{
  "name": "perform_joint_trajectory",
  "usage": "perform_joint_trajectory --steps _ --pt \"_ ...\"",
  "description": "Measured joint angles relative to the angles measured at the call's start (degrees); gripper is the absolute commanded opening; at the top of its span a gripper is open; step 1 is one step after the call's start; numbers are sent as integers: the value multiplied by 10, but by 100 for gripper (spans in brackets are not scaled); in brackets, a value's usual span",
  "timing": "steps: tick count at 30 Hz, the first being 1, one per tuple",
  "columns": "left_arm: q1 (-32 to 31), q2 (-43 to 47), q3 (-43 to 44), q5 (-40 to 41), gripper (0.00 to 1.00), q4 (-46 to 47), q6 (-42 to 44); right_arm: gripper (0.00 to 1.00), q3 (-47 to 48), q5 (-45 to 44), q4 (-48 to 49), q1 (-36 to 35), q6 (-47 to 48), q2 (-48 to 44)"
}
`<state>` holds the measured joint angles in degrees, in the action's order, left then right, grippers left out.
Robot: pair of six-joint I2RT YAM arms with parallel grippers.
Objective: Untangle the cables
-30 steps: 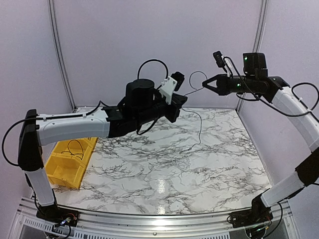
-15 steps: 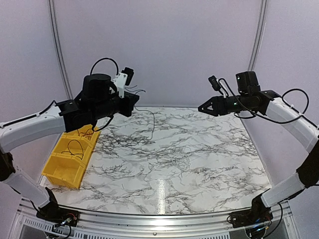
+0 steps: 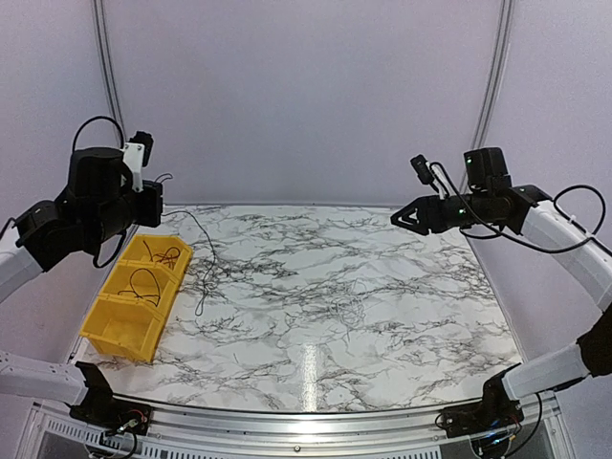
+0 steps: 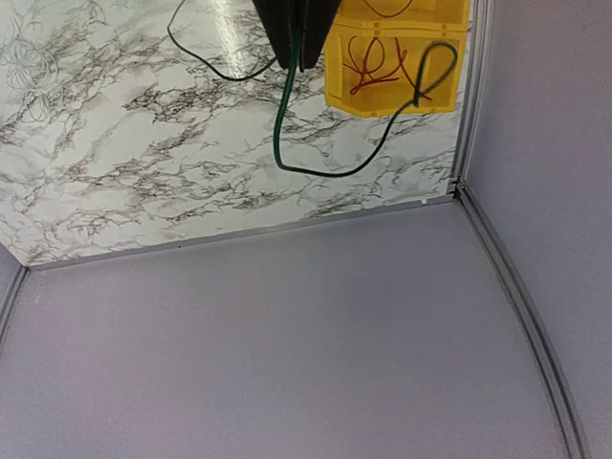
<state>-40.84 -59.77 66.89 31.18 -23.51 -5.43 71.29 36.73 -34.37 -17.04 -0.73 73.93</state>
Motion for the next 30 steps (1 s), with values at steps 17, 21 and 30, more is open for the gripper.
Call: perform_joint_trajectory --steps 17,21,30 --pt "108 75 -58 124 0 -64 37 57 -54 -13 -9 5 3 -64" --pt "154 74 -89 115 0 -59 44 57 -70 -16 -17 10 3 -85" --pt "232 81 -113 110 0 -55 65 57 -89 -21 -26 23 3 -114"
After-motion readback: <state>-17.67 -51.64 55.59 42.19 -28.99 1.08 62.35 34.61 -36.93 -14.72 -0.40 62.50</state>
